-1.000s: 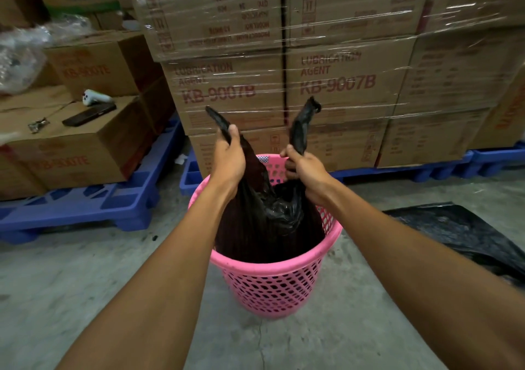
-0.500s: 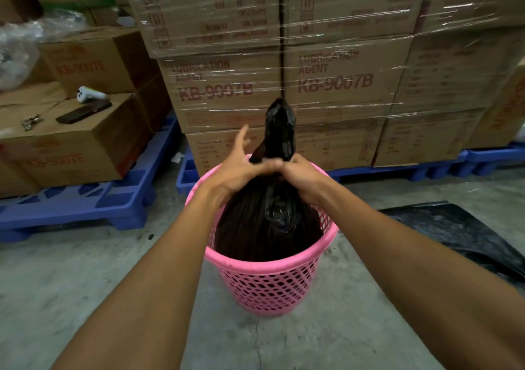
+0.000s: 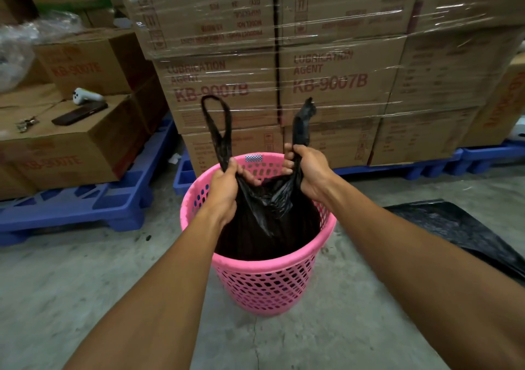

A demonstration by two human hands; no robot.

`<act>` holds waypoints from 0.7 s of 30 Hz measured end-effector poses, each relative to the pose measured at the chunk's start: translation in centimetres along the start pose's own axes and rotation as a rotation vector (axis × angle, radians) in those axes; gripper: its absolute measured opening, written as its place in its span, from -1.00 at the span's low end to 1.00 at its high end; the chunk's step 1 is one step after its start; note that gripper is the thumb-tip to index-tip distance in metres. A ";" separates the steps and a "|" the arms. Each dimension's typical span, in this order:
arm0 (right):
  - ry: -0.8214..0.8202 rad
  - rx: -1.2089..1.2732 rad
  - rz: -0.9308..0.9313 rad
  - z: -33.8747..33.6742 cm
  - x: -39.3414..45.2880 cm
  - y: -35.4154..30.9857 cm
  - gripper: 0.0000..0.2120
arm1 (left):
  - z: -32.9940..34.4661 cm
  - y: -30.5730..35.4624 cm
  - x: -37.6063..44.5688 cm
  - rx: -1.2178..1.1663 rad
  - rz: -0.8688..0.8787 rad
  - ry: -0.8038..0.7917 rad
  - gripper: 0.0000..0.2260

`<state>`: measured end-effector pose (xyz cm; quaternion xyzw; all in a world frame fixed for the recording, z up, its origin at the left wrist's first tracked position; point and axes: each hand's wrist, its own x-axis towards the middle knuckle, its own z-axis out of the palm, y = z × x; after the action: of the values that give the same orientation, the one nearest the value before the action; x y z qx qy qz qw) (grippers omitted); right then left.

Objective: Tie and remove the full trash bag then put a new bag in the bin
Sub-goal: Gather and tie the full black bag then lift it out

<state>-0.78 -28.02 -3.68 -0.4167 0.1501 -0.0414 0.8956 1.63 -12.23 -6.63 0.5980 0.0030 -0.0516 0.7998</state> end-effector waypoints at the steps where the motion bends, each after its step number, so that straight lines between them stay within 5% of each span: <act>1: 0.001 0.000 0.000 -0.2 -0.1 0.1 -0.74 | -0.1 0.2 -0.2 -0.026 -0.038 0.001 -0.61; 9: -0.009 -0.724 0.082 0.4 -0.5 1.5 -0.65 | 0.2 0.5 -0.3 0.167 -0.153 -0.192 -0.58; 14: -0.126 -0.555 0.196 0.6 -0.3 1.7 -0.66 | 0.5 0.9 -0.4 0.194 -0.192 -0.309 -0.33; 21: -0.103 -0.598 -0.049 0.1 1.1 4.5 -0.76 | 1.2 0.7 -1.2 0.321 -0.137 -0.231 -0.78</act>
<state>0.03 -25.26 -7.27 -0.6670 0.0997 0.0044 0.7383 0.40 -13.09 -5.56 0.7062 -0.0562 -0.1738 0.6840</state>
